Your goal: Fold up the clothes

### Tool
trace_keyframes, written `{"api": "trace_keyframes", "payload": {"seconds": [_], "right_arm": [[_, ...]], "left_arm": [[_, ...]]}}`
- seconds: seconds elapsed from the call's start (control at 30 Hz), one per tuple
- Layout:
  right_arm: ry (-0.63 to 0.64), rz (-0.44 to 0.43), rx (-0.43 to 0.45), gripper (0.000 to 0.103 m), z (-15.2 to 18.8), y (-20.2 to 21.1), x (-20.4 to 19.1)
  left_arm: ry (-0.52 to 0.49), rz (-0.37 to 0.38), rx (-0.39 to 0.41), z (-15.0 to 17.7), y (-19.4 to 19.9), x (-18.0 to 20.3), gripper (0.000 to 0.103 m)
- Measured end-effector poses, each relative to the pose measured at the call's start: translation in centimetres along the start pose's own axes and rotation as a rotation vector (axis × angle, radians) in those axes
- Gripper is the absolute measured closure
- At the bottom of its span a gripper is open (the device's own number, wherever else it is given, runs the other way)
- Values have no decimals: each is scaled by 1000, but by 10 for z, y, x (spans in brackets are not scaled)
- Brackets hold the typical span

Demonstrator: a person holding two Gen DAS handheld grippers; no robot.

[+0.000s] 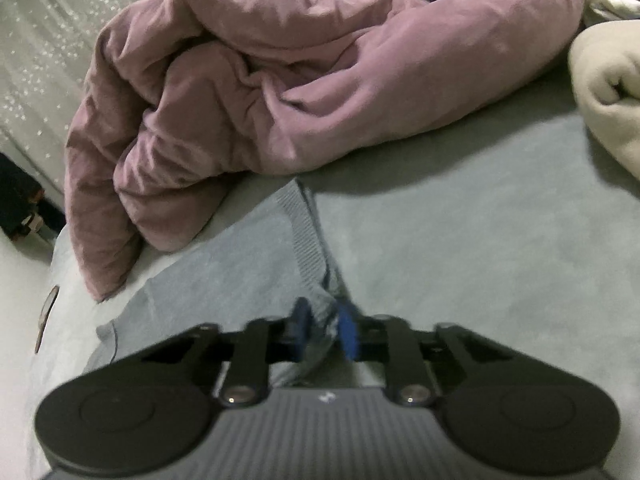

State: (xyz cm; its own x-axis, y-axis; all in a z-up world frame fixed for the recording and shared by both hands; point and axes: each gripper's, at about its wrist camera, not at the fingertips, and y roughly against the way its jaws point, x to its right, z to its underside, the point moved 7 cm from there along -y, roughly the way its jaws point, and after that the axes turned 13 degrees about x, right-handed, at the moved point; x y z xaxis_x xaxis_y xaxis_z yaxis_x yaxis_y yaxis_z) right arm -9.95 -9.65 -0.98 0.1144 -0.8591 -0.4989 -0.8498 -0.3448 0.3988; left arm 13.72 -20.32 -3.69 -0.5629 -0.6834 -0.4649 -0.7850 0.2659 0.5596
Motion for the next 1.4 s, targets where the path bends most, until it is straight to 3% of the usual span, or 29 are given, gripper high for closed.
{"api": "trace_keyframes", "payload": {"seconds": [0.13,0.43,0.63,1.0,1.4], "right_arm": [[3,3,5,97,2,0,0],[44,17,18,97,5,-1,-8],[86,26,28,97,5,-1,-14],[166,45,48,97,8,-9,-24],[249,17,110,97,2,1,-37]], "left_arm": [[102,-19,18,0,8,-24,93],[482,-59,41,16,31,-114,93],[626,-58,24,39,37,-146,93],[751,-109,38,84,50,-191,93],[854,-130,86,98,56,-225,93]]}}
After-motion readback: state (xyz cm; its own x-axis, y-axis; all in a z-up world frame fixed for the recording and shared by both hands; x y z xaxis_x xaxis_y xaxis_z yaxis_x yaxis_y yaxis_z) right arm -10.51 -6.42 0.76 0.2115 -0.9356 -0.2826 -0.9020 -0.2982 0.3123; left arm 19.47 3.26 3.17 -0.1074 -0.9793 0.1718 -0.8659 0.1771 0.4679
